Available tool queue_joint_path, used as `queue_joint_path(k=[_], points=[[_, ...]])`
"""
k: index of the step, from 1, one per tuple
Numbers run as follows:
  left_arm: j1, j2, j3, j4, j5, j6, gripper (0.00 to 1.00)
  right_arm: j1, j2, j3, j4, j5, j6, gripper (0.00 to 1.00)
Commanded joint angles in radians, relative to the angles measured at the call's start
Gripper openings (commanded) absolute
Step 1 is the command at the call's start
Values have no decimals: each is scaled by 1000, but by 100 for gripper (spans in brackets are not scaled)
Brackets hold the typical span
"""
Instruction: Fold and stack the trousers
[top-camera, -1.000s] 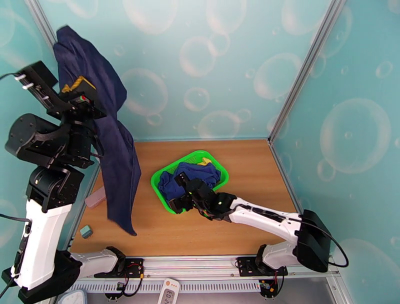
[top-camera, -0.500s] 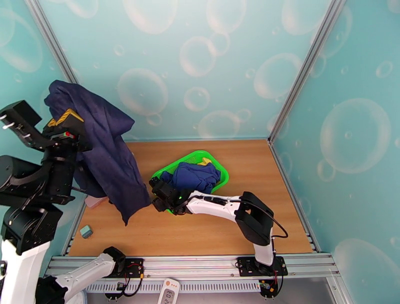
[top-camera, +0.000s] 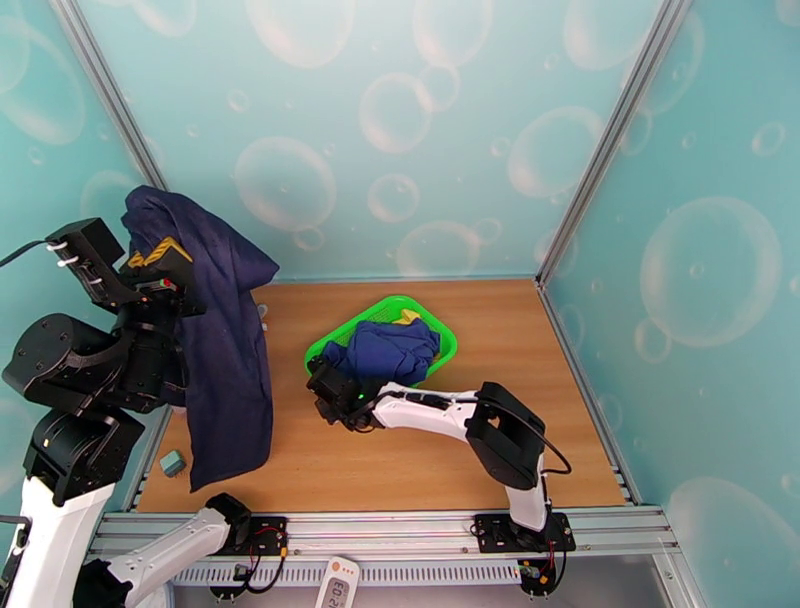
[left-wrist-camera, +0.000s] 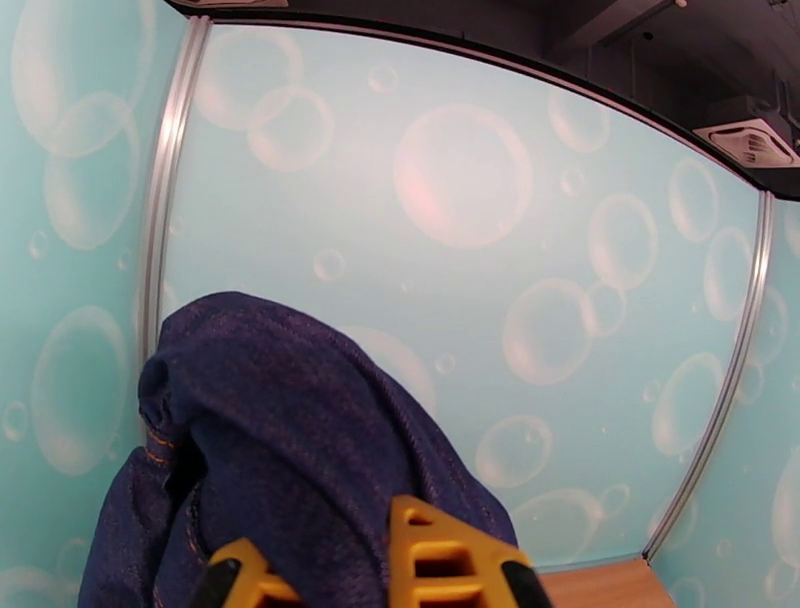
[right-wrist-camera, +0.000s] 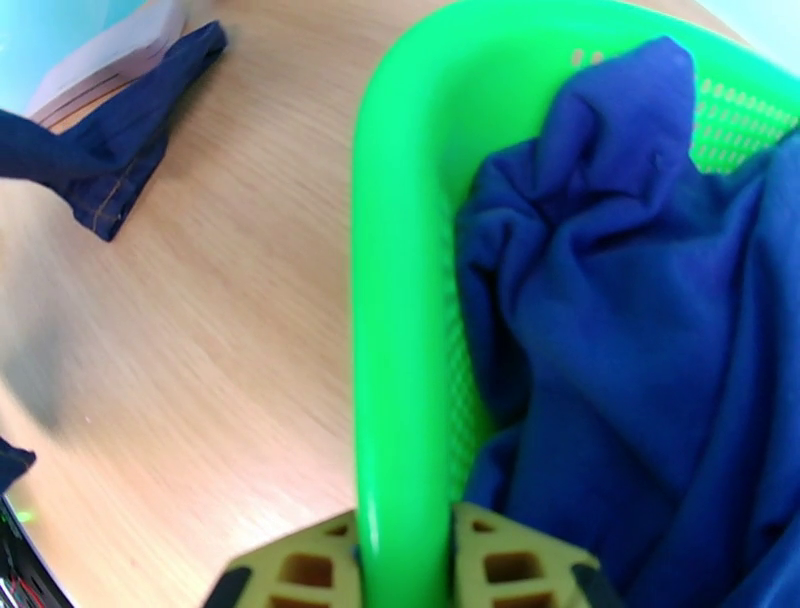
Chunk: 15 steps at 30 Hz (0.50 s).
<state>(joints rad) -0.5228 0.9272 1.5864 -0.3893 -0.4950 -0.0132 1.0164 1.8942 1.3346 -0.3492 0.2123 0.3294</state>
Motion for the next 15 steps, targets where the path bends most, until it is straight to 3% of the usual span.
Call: queue_joint_path(k=[1,6,11,15], points=[[2,-18,-34,68,147,-16,0,-137,-100,-103,33,-24,95,13],[-9,-35,-126,102,280,-37,0,-341,-154,-174,116,-108,81,12],[-38,-60,-214,135,396,-2,0,-501,-87,-98,158,-122,-6,12],[-93,-57,-248,118,393,34,0,-601,-4,-2,166,-131,-18,12]])
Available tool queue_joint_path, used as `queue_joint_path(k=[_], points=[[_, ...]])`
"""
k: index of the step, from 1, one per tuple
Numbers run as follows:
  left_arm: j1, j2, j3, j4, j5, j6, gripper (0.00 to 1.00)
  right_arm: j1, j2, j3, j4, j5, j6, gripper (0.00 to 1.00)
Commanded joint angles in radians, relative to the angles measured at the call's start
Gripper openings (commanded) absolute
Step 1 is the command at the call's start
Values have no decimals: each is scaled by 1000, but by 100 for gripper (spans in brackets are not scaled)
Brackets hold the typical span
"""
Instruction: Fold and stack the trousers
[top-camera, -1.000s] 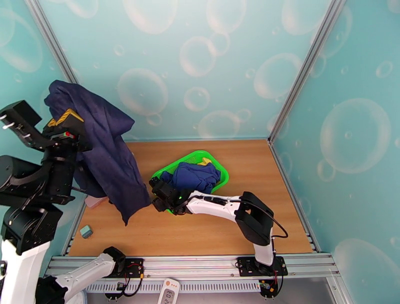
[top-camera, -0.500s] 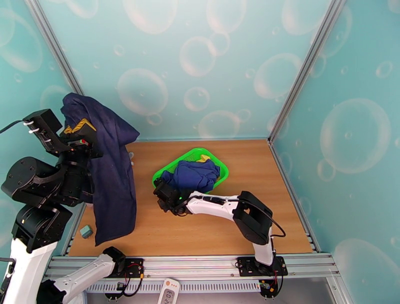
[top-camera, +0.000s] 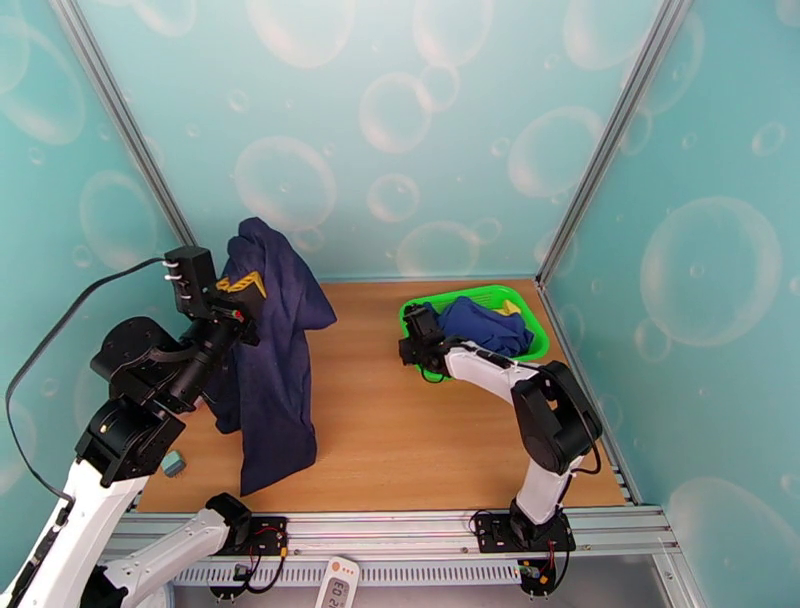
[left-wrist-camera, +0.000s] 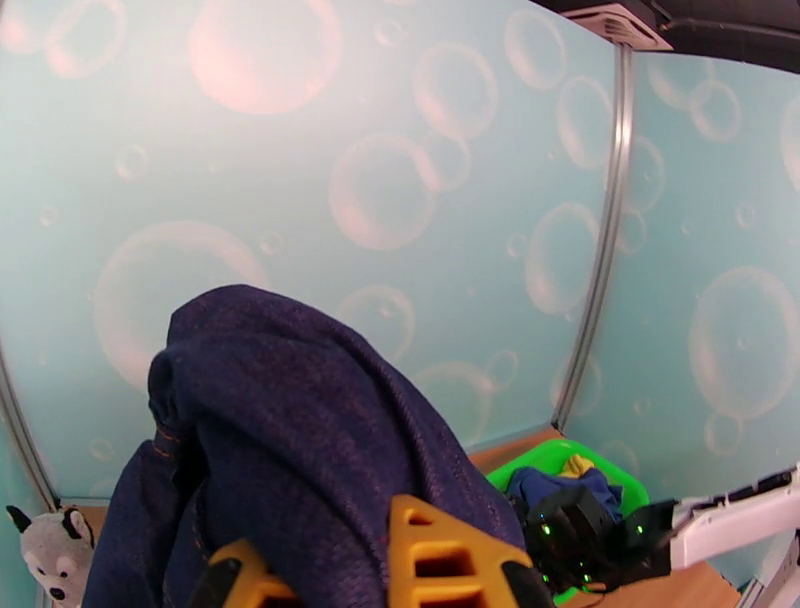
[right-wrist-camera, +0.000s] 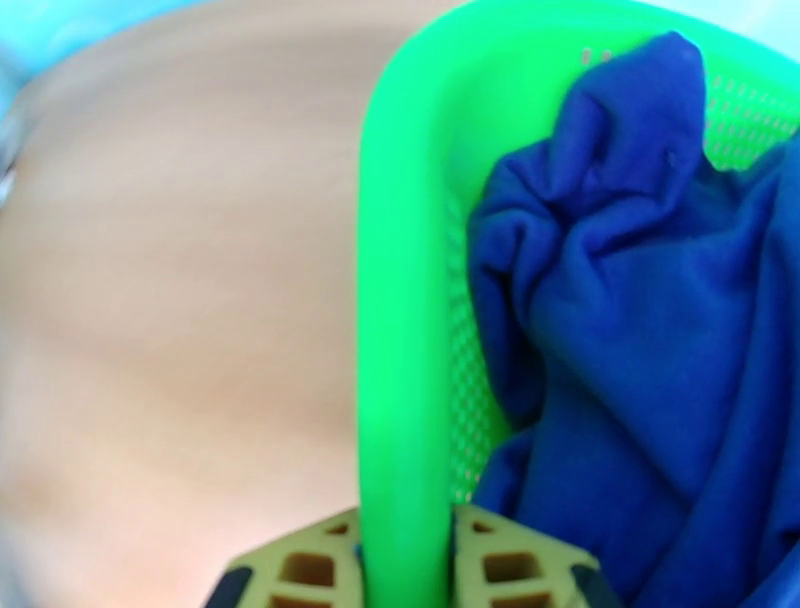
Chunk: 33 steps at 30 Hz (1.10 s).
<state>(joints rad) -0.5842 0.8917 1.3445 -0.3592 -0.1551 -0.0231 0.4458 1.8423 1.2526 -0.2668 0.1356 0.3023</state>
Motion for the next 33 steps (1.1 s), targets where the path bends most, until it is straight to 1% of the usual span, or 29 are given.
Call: queue_joint_path(k=[1,3,7,12,18,22,25,26,28,29,30,32,33], points=[[-48,-23,-14,89,42,51,0,-49,69,103,85,-58,8,12],[-81,-26,-24,94,20,65,0,-80,123,165,82,-56,-14,12],[-122,-23,-26,84,11,81,0,-126,210,272,54,-41,-43,12],[-138,-16,-37,65,-2,93,0,-192,275,361,37,-74,-52,12],[-146,-5,-53,71,-7,108,0,-232,318,416,11,-78,-99,13],[-159,30,-24,73,-1,123,0,-241,330,436,1,-39,-144,13],[-168,69,10,80,-21,145,0,-248,326,443,-2,-75,-150,15],[-169,86,26,83,-47,151,0,-247,320,443,0,-87,-152,20],[-169,147,66,81,-112,164,0,-243,291,431,14,-115,-161,47],[-169,182,90,71,-133,170,0,-242,267,417,25,-121,-157,55],[-169,230,120,51,-146,174,0,-241,229,393,47,-127,-145,63],[-169,319,157,16,-145,172,0,-247,140,332,87,-146,-107,73],[-169,362,159,12,-133,164,0,-256,85,297,98,-156,-79,93]])
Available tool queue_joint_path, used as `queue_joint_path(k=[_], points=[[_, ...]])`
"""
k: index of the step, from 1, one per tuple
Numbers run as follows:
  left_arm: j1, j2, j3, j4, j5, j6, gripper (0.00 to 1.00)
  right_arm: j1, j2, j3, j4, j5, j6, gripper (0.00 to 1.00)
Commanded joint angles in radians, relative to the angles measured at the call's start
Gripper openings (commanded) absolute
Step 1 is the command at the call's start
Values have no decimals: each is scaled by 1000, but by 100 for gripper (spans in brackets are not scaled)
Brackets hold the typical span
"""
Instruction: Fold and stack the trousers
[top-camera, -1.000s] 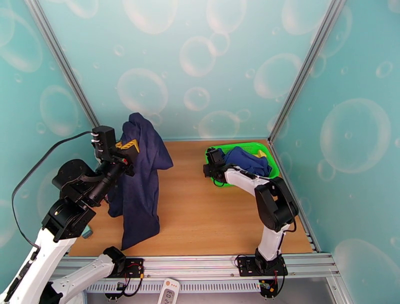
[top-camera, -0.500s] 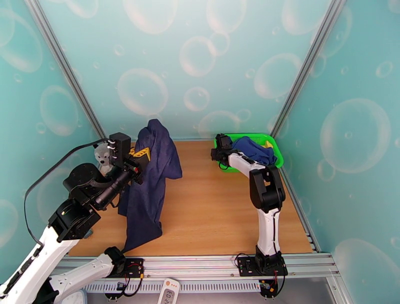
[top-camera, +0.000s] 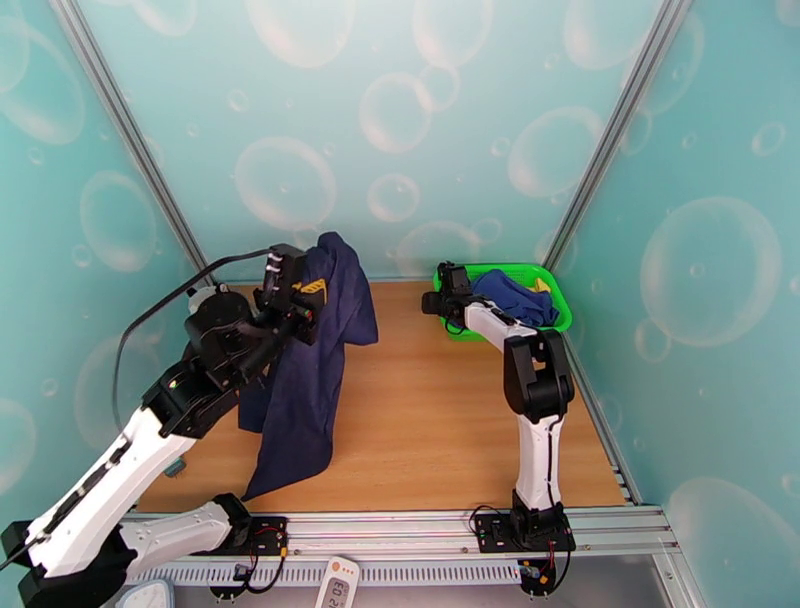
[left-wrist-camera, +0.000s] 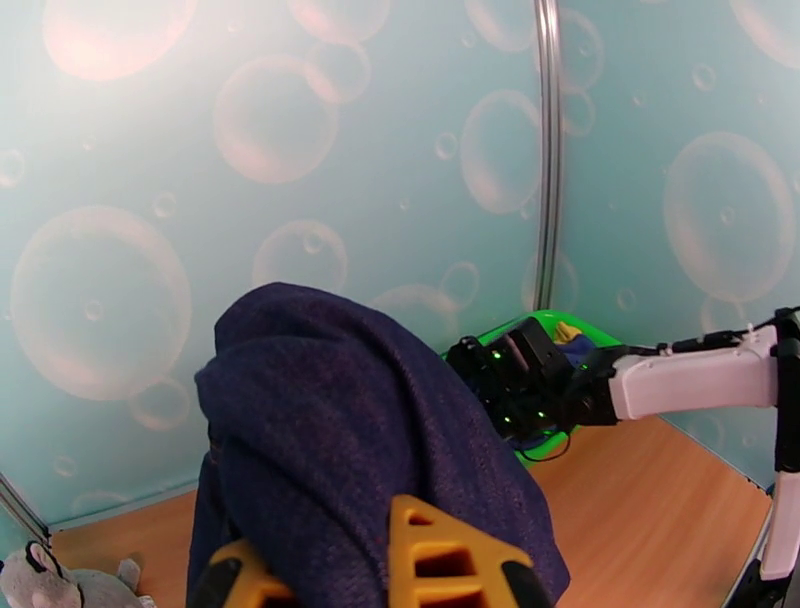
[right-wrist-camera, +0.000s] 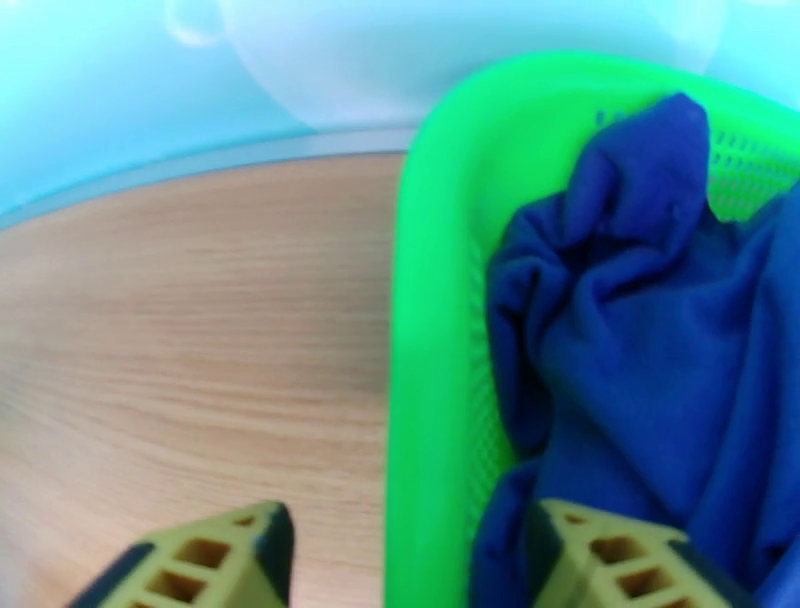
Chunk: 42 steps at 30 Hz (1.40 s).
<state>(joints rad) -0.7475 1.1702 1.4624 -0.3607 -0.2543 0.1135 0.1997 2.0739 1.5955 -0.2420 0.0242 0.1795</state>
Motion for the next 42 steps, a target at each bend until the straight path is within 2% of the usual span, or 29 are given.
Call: queue_joint_path(k=[1,5,9,11,12,14,15,16,18,21,24,28,30,36,42], points=[[-6,124,36,15,3,18,0,-22,-205,-85,76,-58,75,99],[-60,231,-25,87,199,8,0,-96,-483,-291,100,-116,180,99],[-247,348,-87,195,246,85,0,-180,-763,-477,9,-96,219,99],[-339,431,-63,189,256,122,4,-209,-869,-542,-48,-96,220,99],[-378,478,-40,176,248,139,13,-218,-926,-572,-75,-93,220,99],[-421,533,-26,193,104,142,58,-221,-1022,-632,-117,-69,223,99],[-427,537,-45,227,4,131,70,-221,-1075,-663,-139,-61,228,99],[-424,518,-82,275,-100,114,77,-220,-1120,-690,-159,-57,230,99],[-397,442,-185,351,-207,72,90,-217,-1180,-735,-198,-68,231,99],[-334,285,-323,355,-230,-48,97,-182,-1194,-775,-265,-125,220,99],[-288,125,-443,259,-177,-185,99,-53,-1168,-805,-328,-82,211,99],[-167,3,-552,42,-25,-485,98,156,-1084,-820,-390,16,259,99],[-103,-10,-608,-46,-8,-596,97,208,-1016,-843,-384,45,285,99],[59,46,-683,-143,-65,-794,90,229,-798,-878,-258,-39,307,99],[256,166,-715,-121,-46,-829,88,280,-644,-857,-227,35,317,99]])
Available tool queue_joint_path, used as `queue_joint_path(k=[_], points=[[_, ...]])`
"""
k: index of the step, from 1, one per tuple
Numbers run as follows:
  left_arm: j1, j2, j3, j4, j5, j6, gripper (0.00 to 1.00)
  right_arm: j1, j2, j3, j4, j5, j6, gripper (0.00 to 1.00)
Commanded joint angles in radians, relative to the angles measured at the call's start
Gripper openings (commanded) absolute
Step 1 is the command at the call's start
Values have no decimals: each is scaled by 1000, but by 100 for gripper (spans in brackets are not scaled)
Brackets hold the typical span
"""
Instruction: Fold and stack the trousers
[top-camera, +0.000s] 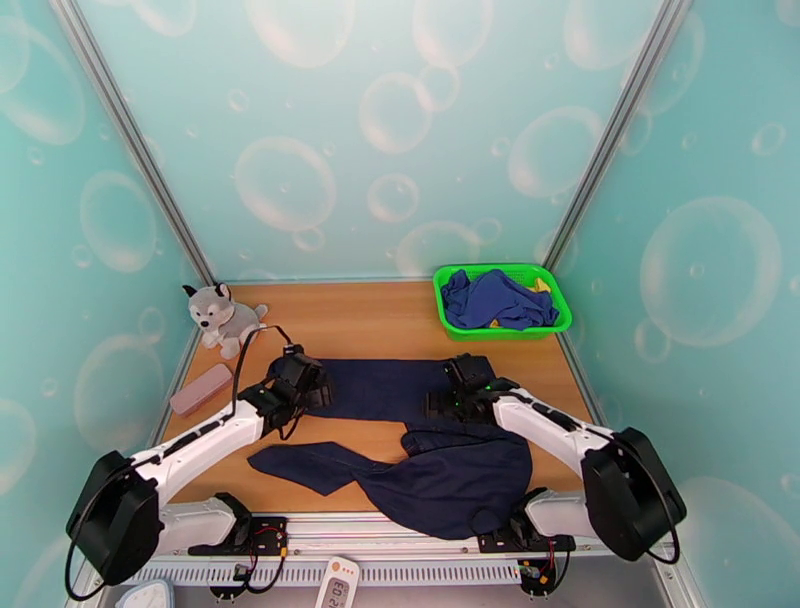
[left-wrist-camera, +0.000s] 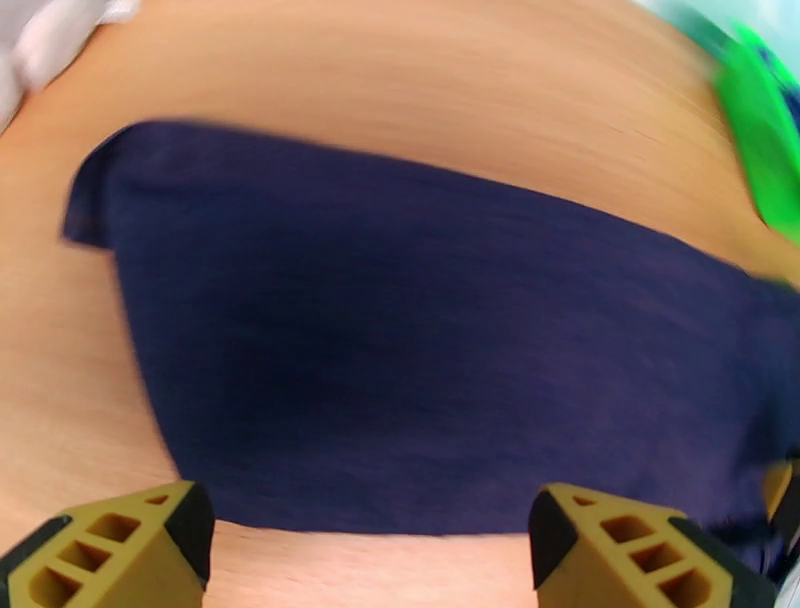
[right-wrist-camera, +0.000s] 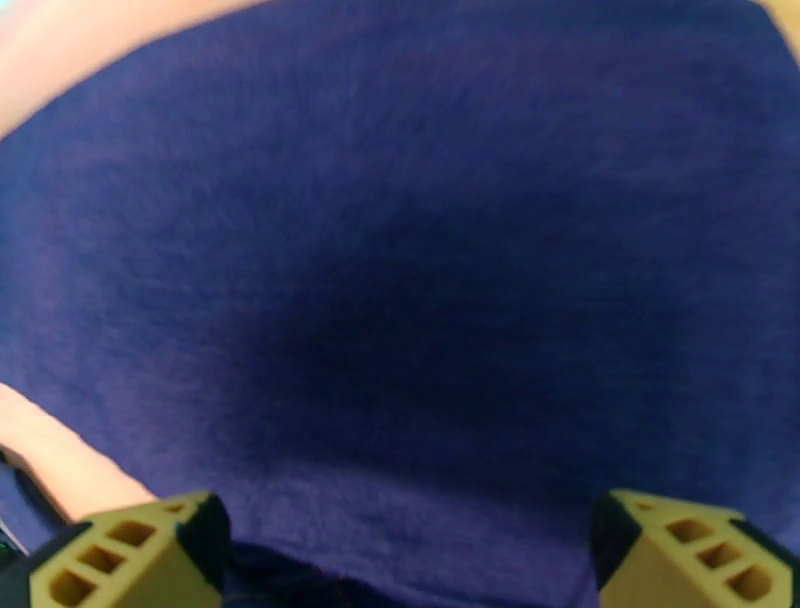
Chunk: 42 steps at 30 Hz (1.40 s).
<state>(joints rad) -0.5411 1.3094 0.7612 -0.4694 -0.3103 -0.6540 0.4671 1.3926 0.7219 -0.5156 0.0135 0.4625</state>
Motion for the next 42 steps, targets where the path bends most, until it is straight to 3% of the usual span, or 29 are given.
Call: queue_joint_path(k=[1,5,9,11,14,16,18,20,21,28,32,36,41,42], points=[[68,40,-19,20,23,-46,88,13,56,14,60,45,34,99],[126,139,4,79,61,-21,86,14,140,13,123,-9,31,97],[130,226,27,80,38,-19,76,29,197,29,141,-16,34,89],[134,241,15,104,44,-18,67,28,211,24,157,-30,33,80],[141,244,0,130,51,-17,31,28,222,21,178,-59,15,61],[142,216,-6,131,39,-21,10,30,202,22,185,-71,-2,38],[142,170,-5,118,13,-18,0,32,163,21,185,-65,-17,20],[142,121,8,87,-22,-11,0,30,108,27,162,-31,-25,2],[142,91,17,61,-38,-6,0,27,76,34,148,-19,-33,0],[135,-151,94,-143,-189,-14,0,-27,-204,125,-13,111,-66,0],[133,-262,177,-183,-237,20,0,-140,-334,174,-69,68,-102,0],[132,-282,282,-163,-192,72,0,-186,-397,260,-139,52,-147,0],[101,-189,403,-58,-60,116,0,-192,-455,325,-166,99,-180,0],[81,-159,440,-53,-65,124,0,-204,-447,315,-167,81,-179,32]])
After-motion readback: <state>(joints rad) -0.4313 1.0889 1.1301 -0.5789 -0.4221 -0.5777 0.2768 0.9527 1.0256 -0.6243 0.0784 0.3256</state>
